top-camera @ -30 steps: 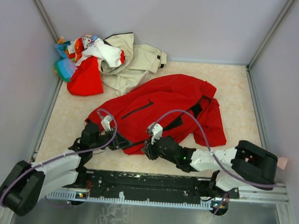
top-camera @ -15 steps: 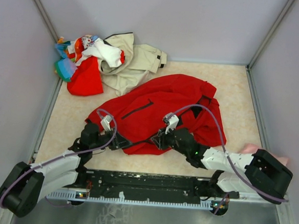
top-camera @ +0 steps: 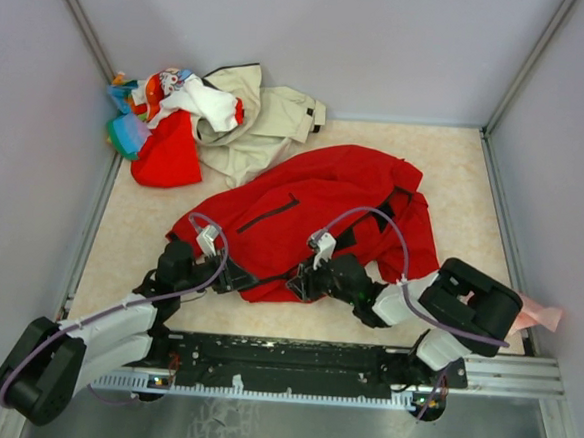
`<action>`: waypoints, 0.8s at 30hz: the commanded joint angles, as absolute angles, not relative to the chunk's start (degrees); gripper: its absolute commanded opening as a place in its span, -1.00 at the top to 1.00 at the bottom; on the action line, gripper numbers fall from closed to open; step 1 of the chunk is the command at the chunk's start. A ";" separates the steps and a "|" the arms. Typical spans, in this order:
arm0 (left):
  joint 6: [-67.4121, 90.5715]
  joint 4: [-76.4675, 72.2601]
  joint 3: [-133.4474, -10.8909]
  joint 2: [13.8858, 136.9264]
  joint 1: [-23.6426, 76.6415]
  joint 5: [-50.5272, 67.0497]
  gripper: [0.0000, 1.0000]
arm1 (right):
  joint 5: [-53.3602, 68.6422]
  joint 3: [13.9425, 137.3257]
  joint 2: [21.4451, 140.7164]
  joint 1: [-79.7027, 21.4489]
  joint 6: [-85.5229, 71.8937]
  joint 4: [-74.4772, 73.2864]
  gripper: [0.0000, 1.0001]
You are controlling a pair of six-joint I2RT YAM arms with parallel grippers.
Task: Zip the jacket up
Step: Zip the zipper on the jacket.
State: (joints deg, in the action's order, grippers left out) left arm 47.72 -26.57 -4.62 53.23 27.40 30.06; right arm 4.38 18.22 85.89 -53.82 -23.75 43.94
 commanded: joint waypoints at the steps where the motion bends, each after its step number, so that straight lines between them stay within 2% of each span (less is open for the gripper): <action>1: 46.79 -26.98 -3.93 52.49 27.70 30.34 0.71 | 7.28 17.93 88.22 -53.72 -24.26 55.65 0.21; 4: 46.76 -26.98 -4.00 52.52 27.71 30.36 0.71 | 7.30 17.78 89.50 -53.71 -24.41 57.00 0.29; 10: 46.59 -25.87 -4.11 51.98 27.69 29.88 0.71 | 6.24 17.14 87.05 -53.75 -23.81 55.34 0.71; 14: 45.42 -23.33 -4.45 50.89 27.74 28.72 0.71 | 4.81 16.93 82.24 -53.66 -21.76 48.92 0.99; 19: 43.99 -20.13 -5.39 49.50 27.70 27.25 0.72 | 1.03 17.41 74.99 -53.70 -18.03 38.15 1.00; 24: 42.90 -15.98 -6.11 47.88 27.73 24.54 0.76 | -7.67 20.75 70.47 -53.65 -15.14 23.42 1.00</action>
